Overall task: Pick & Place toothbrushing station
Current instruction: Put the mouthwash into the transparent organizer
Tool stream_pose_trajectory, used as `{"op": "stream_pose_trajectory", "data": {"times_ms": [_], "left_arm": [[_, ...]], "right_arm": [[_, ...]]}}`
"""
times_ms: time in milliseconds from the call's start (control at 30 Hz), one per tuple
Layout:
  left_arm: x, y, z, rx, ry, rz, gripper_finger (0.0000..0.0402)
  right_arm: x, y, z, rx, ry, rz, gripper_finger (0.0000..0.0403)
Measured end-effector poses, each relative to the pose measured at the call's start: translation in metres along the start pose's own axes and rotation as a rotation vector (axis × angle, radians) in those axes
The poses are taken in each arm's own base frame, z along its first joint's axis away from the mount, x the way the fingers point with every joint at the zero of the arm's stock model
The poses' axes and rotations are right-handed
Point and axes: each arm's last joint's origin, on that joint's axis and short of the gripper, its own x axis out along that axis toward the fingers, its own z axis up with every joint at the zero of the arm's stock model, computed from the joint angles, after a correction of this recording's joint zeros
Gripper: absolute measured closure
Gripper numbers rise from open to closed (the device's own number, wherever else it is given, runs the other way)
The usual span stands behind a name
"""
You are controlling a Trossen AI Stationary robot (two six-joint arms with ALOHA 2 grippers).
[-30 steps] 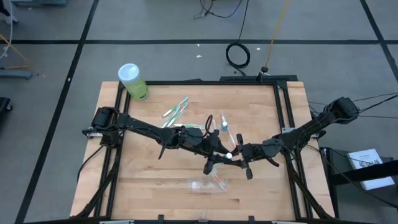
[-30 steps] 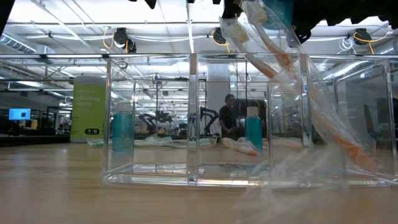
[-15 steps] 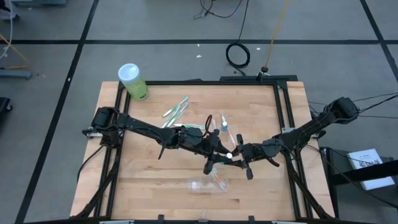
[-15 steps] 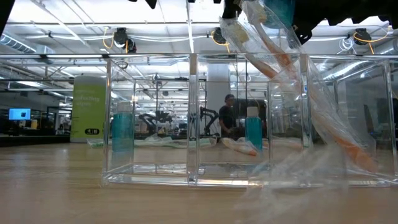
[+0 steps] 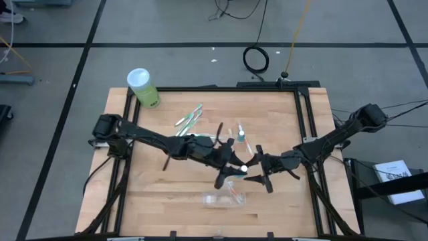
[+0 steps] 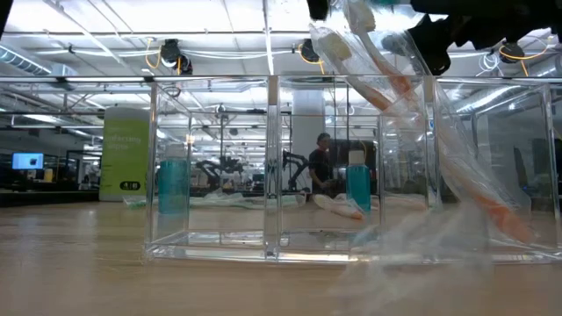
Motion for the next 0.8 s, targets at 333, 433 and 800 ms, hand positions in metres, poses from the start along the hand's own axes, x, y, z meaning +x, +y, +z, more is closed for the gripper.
{"op": "stream_pose_trajectory", "data": {"times_ms": [333,433,800], "left_arm": [[-0.042,-0.074,0.016,0.214,-0.001,-0.049,0.0301],[-0.050,-0.092,-0.008,0.240,-0.031,-0.030,0.0301],[-0.052,-0.102,-0.103,0.256,-0.187,-0.018,0.0301]], "right_arm": [[-0.037,0.003,0.014,0.074,0.000,0.028,0.0154],[-0.041,0.004,0.010,0.054,-0.045,0.039,0.0158],[-0.047,0.003,0.010,0.042,-0.174,0.026,0.0161]]}}
